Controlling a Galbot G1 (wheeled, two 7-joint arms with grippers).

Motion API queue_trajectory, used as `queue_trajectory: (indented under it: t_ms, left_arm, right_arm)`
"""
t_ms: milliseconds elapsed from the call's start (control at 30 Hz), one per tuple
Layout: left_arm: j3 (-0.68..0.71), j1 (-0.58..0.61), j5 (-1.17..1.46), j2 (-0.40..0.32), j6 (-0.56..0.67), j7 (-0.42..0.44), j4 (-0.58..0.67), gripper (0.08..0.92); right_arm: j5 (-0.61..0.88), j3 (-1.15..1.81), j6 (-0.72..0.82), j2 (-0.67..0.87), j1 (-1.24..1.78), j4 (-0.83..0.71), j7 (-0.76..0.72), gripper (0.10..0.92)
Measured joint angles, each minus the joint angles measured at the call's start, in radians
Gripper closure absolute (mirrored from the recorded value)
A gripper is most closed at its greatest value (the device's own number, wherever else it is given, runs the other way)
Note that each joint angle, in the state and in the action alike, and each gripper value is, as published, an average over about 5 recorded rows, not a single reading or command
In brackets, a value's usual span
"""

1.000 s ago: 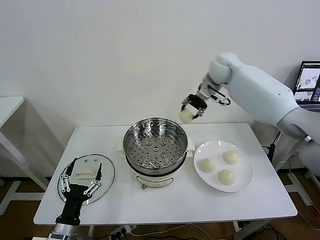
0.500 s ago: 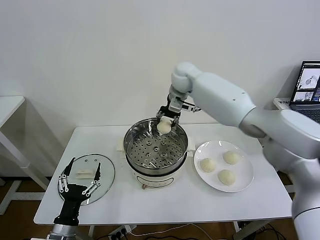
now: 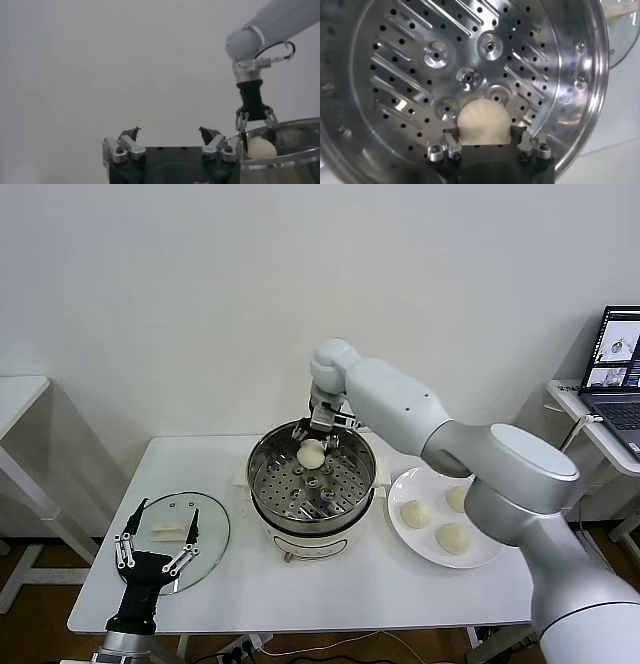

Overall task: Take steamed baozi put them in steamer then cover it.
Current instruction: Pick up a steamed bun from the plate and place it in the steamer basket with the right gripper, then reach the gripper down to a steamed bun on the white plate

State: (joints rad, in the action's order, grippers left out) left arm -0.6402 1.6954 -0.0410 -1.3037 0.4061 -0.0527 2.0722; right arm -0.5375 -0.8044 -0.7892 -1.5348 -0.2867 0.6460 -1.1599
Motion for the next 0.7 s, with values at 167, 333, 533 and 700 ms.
queue_trajectory:
  t_ms: [167, 333, 533, 700]
  left_arm:
    - [-0.003, -0.003, 0.002, 0.000, 0.000, -0.002, 0.000, 0.177]
    - [-0.005, -0.005, 0.003, 0.001, -0.001, -0.003, 0.000, 0.177]
    - [0.001, -0.010, 0.003, 0.002, -0.006, -0.003, -0.002, 0.177]
    - [0.005, -0.013, 0.001, 0.005, -0.010, -0.003, -0.003, 0.177]
  right_arm:
    - [0.007, 0.006, 0.003, 0.006, -0.008, 0.009, -0.012, 0.205]
    - [0.089, -0.013, 0.046, 0.057, -0.046, 0.076, -0.068, 0.203]
    - [0.278, -0.069, 0.185, 0.186, -0.129, 0.200, -0.146, 0.203]
    - [0.480, -0.165, 0.376, 0.336, -0.205, 0.282, -0.154, 0.203]
